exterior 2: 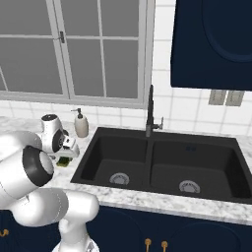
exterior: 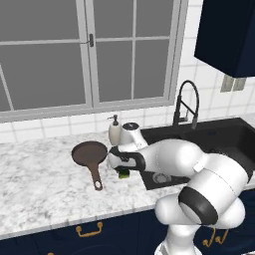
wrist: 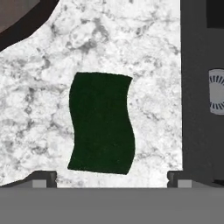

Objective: Pick the pan and sponge and place them into the sink. Then turn on the water.

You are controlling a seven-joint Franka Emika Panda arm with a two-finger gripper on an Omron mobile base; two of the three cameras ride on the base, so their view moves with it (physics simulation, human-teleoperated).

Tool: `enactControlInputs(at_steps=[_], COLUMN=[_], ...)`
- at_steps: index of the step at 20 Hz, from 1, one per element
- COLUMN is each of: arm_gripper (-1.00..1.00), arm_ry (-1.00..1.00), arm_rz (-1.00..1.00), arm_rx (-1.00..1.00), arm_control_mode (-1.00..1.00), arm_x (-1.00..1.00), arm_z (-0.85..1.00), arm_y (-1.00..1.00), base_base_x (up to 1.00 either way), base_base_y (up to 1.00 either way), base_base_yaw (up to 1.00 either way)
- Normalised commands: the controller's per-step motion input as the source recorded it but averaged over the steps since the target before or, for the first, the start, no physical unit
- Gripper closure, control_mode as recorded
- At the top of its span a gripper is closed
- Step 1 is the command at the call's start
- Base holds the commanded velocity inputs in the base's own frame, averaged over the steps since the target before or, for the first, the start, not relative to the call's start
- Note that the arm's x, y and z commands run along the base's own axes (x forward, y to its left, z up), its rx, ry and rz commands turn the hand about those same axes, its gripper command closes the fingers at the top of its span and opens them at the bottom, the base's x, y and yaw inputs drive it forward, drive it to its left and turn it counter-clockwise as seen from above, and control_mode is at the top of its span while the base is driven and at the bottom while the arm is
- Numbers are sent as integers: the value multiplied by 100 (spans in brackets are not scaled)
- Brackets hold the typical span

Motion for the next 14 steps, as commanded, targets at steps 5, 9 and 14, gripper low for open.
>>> enactControlInputs(at_steps=[5, 9, 14], arm_gripper=[-100, -100, -100], arm_ry=[5, 0, 0], arm_rz=[0, 0, 0], arm_rx=[0, -1, 0], arm_control_mode=[-100, -100, -100], arm_x=[5, 0, 2], arm_z=[-24, -34, -14], arm_y=[18, 0, 0], base_base_x=[0, 0, 0], base_base_y=[0, 0, 0], base_base_yaw=[0, 0, 0])
